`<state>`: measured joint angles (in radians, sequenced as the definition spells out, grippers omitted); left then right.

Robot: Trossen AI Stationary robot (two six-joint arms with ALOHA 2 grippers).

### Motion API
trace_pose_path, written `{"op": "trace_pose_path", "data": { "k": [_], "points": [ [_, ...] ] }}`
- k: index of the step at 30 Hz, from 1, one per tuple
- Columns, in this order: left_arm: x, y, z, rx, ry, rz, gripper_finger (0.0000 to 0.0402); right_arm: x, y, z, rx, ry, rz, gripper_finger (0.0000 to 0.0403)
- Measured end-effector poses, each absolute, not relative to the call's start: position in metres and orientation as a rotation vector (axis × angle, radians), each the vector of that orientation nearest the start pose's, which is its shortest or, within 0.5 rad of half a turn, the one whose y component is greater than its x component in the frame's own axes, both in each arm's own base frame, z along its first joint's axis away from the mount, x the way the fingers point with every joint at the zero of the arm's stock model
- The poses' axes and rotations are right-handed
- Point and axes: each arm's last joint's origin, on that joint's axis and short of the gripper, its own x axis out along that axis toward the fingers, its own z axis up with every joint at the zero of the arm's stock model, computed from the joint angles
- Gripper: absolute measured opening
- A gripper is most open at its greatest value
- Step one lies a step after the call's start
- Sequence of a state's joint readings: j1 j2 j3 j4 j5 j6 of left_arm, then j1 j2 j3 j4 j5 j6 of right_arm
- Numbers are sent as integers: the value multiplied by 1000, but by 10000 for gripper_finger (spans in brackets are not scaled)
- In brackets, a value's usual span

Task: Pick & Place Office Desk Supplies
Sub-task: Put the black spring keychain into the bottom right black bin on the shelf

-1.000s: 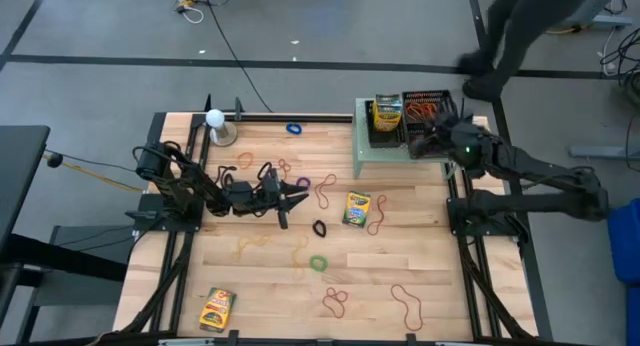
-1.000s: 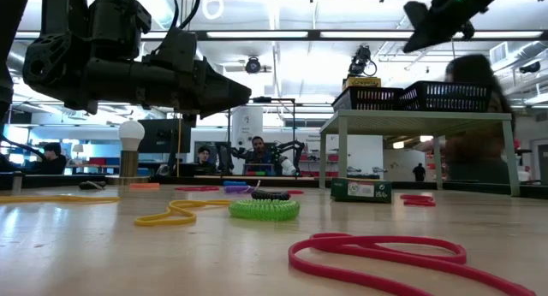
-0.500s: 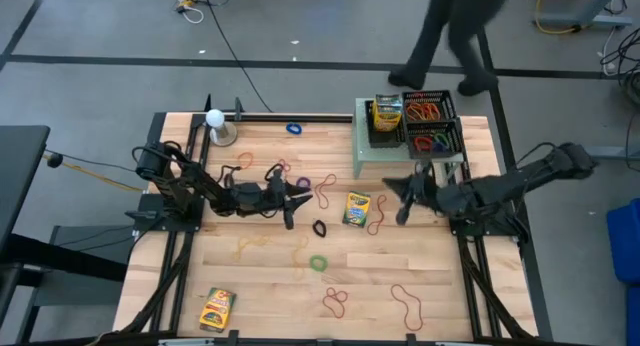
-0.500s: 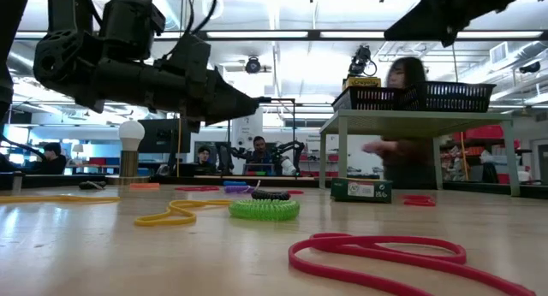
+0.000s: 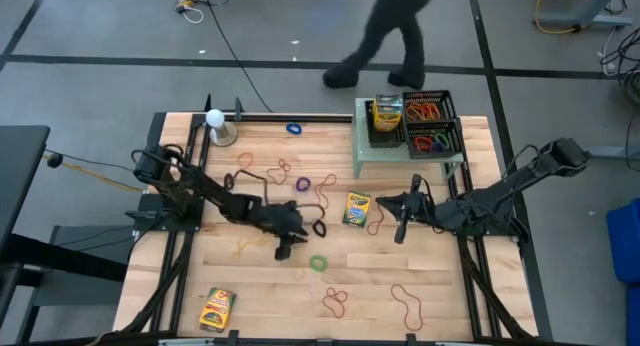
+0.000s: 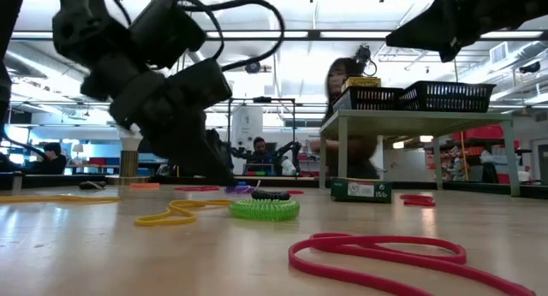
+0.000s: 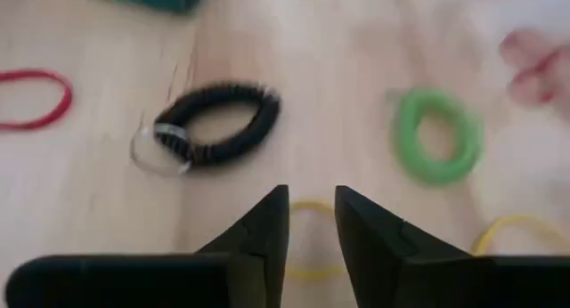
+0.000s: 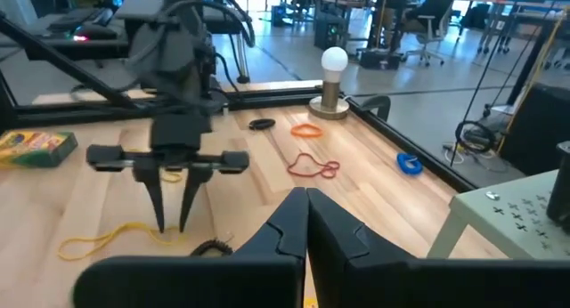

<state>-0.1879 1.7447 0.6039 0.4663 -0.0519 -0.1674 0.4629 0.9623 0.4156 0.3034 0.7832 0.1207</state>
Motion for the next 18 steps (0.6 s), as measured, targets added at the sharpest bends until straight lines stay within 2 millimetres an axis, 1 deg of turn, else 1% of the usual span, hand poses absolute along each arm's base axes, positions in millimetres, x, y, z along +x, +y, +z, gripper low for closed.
{"op": "trace_pose_path", "data": {
  "k": [3, 8, 12, 16, 18],
  "points": [
    [296, -63, 109, 29, 739, -62, 115, 184, 69, 223, -27, 181, -320, 9],
    [299, -73, 113, 127, 809, -88, 140, 184, 70, 222, -26, 185, -300, 9],
    [305, -73, 120, 223, 835, -77, 162, 184, 70, 222, -25, 185, -298, 9],
    [316, -73, 131, 311, 787, -104, 176, 184, 70, 222, -24, 185, -299, 9],
    [318, -69, 133, 355, 788, -100, 179, 184, 70, 222, -24, 185, -299, 9]
  ]
}}
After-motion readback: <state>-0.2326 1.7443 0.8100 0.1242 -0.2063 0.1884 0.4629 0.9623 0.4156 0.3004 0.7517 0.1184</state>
